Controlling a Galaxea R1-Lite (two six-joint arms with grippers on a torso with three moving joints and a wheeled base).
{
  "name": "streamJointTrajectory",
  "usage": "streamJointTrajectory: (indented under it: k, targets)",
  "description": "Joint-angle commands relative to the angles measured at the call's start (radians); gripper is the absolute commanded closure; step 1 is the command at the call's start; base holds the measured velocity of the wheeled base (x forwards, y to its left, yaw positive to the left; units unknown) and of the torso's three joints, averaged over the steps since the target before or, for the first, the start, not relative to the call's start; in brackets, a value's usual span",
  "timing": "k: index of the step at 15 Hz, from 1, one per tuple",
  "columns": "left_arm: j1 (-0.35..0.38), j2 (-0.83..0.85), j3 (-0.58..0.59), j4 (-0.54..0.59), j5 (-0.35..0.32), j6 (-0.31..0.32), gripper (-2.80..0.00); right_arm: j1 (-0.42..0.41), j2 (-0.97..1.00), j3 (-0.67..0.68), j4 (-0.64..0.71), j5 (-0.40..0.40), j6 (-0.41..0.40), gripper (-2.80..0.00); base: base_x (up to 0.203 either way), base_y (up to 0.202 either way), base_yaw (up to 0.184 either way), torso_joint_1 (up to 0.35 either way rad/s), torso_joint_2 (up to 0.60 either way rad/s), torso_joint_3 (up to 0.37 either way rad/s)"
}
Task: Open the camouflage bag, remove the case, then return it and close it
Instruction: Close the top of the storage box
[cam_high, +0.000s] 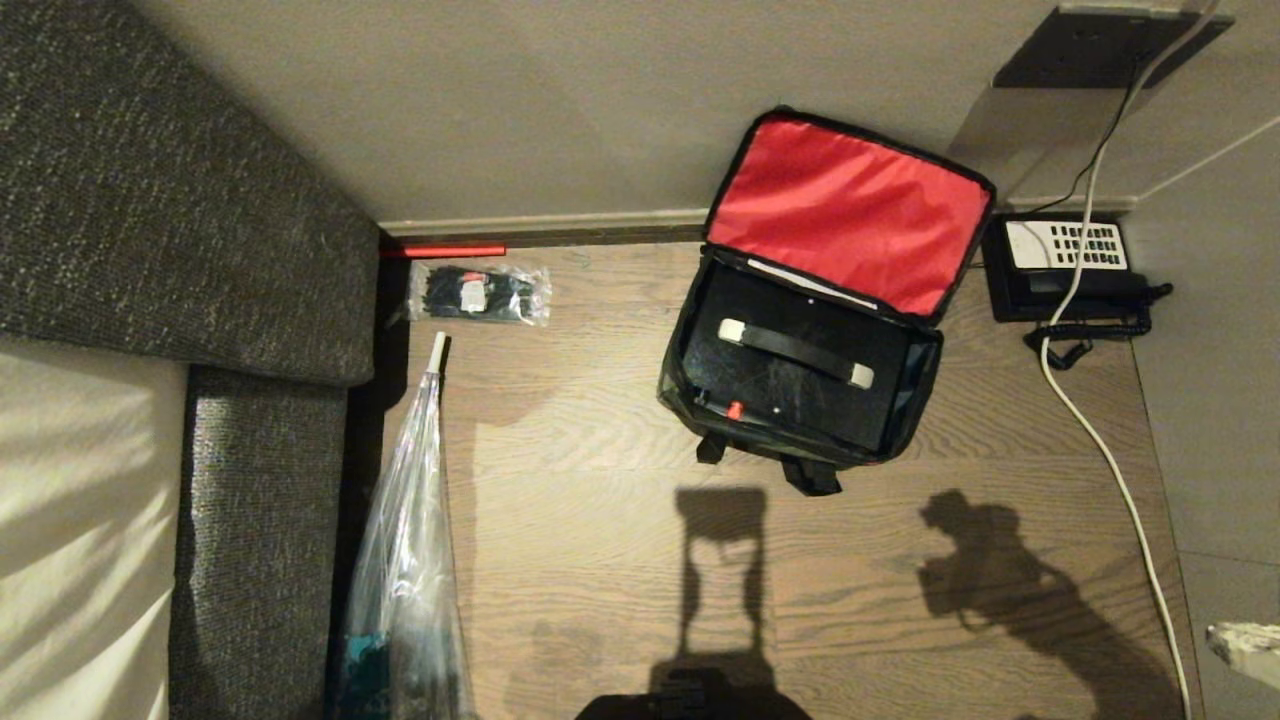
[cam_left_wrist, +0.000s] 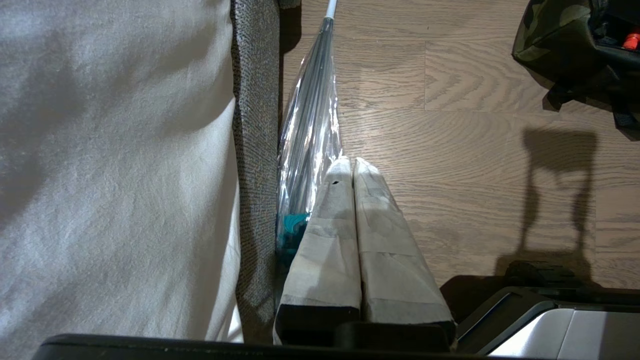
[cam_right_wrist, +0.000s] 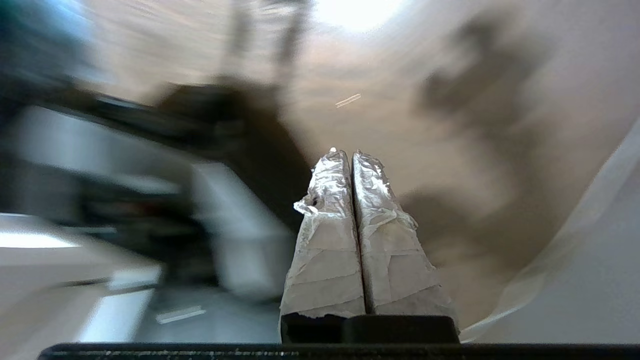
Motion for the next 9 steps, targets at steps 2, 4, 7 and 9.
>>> streamJointTrajectory:
  k: [2, 4, 7, 9]
  targets:
    - [0.0, -0.002, 0.0, 0.0, 0.0, 0.0, 0.0, -0.021, 0.106, -0.217, 0.32, 0.144, 0.439, 0.0, 0.0, 0.0, 0.0, 0.0, 0.0, 0.0]
    - [0.0, -0.002, 0.0, 0.0, 0.0, 0.0, 0.0, -0.049, 0.205, -0.292, 0.39, 0.181, 0.523, 0.0, 0.0, 0.0, 0.0, 0.0, 0.0, 0.0]
    - [0.0, -0.002, 0.0, 0.0, 0.0, 0.0, 0.0, -0.086, 0.321, -0.377, 0.404, 0.276, 0.535, 0.0, 0.0, 0.0, 0.0, 0.0, 0.0, 0.0]
    - [0.0, -0.002, 0.0, 0.0, 0.0, 0.0, 0.0, -0.16, 0.392, -0.438, 0.417, 0.305, 0.484, 0.0, 0.0, 0.0, 0.0, 0.0, 0.0, 0.0]
